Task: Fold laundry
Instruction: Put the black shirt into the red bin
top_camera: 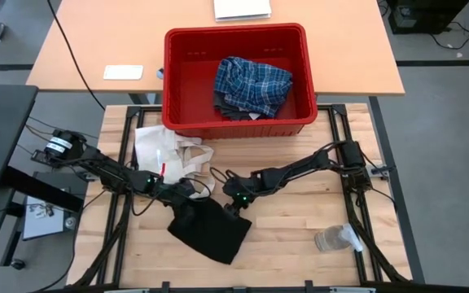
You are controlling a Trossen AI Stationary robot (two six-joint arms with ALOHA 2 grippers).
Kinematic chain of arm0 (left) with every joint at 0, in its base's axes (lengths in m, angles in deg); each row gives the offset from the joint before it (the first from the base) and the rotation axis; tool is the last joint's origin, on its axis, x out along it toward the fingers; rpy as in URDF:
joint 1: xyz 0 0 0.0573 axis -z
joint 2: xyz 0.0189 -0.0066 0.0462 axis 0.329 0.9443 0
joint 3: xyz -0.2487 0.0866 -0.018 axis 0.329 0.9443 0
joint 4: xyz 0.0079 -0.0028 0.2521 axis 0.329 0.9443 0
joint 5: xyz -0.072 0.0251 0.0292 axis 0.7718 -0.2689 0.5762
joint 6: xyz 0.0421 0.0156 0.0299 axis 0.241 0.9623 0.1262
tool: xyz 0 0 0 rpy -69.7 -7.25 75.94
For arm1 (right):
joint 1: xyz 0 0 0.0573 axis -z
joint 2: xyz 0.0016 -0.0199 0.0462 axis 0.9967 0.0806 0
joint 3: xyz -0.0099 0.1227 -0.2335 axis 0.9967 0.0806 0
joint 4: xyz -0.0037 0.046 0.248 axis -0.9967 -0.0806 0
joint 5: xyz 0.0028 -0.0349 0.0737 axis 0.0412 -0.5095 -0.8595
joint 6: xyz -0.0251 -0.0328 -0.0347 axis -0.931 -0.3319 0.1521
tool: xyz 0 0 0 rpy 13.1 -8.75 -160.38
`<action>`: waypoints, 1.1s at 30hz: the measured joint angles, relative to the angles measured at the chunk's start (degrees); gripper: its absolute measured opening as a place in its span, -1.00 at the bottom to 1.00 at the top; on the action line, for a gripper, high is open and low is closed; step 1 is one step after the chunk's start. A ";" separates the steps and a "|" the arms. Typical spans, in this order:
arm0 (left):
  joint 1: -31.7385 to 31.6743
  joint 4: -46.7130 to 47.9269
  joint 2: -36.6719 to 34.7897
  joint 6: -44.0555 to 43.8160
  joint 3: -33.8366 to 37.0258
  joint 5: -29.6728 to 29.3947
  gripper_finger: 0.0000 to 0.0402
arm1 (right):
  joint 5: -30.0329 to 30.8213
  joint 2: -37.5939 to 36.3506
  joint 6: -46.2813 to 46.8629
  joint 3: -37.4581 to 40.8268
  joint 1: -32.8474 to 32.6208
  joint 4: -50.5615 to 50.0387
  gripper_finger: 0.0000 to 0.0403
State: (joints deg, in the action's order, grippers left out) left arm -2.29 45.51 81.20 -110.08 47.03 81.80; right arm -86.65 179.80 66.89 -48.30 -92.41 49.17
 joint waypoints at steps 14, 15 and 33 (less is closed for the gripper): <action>-0.05 -0.11 -0.02 -0.12 0.00 -0.39 0.05 | -3.97 -1.61 10.68 0.00 -1.74 4.94 0.48; -0.05 -0.13 -0.02 -0.13 0.00 -0.39 0.05 | -3.01 -1.61 10.50 0.00 -1.72 4.86 0.48; -0.09 -0.31 -0.04 1.04 0.00 0.35 0.05 | -12.46 -1.58 16.91 0.02 3.18 7.84 0.55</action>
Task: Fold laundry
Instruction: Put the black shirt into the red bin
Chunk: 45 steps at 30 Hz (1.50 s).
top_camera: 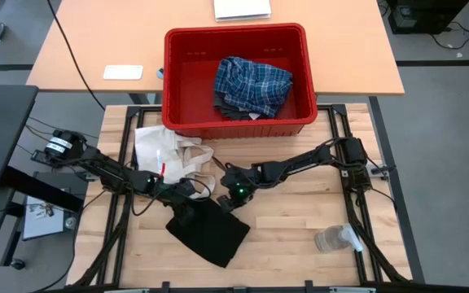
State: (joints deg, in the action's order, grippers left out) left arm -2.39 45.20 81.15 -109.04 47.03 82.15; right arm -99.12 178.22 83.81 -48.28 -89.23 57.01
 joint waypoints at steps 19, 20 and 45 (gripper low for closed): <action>0.00 -0.13 0.00 -1.50 0.00 0.11 0.05 | 16.41 0.04 -7.26 -0.01 -6.71 -8.03 0.94; 0.00 -0.13 0.00 -1.59 0.00 0.11 0.05 | 17.18 0.04 -6.83 0.00 -7.10 -8.22 0.94; 0.00 -0.44 0.00 -2.71 0.02 -0.28 -0.02 | 18.43 2.99 0.02 0.00 -7.10 1.44 0.83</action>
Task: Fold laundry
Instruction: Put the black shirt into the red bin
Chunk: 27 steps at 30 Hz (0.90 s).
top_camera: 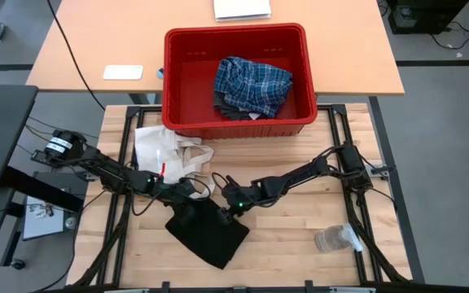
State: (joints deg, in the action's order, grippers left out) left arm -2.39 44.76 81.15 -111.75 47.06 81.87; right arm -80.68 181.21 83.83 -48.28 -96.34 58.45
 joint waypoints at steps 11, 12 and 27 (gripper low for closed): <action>-0.02 -1.98 0.07 -1.12 0.05 -3.65 -0.02 | -0.82 0.04 -4.38 0.00 -1.38 -0.79 0.66; -0.02 -2.60 0.09 -1.47 0.07 -4.25 -0.02 | -0.85 0.04 -4.42 0.00 -1.34 -0.91 0.61; -0.92 -2.91 -0.41 -1.06 0.04 -1.72 -0.02 | -8.93 0.04 -9.39 0.00 0.69 0.56 -0.74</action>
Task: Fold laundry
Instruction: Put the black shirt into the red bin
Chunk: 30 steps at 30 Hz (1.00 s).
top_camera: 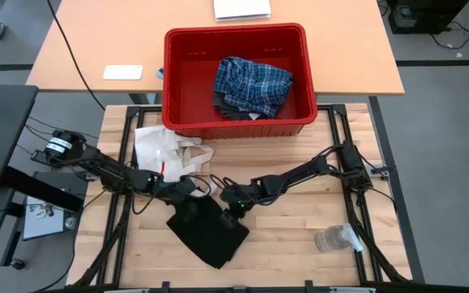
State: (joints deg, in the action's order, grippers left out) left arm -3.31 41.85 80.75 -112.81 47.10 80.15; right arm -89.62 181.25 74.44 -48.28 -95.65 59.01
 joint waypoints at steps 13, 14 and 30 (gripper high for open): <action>-7.03 -0.54 -18.37 8.20 0.00 10.81 -0.02 | -7.69 -8.00 -6.82 0.00 1.63 -7.36 -0.74; -7.77 -0.67 -20.24 9.32 0.00 10.24 -0.02 | -8.01 -9.17 -8.04 0.00 1.63 -7.31 -0.74; -20.93 -0.80 -30.91 12.33 -0.02 6.75 -0.02 | -10.16 -21.96 -13.03 0.00 0.47 -8.57 -0.74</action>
State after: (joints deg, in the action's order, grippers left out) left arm -24.24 41.04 49.83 -100.48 47.08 86.89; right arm -99.78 159.29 61.40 -48.28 -95.18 50.44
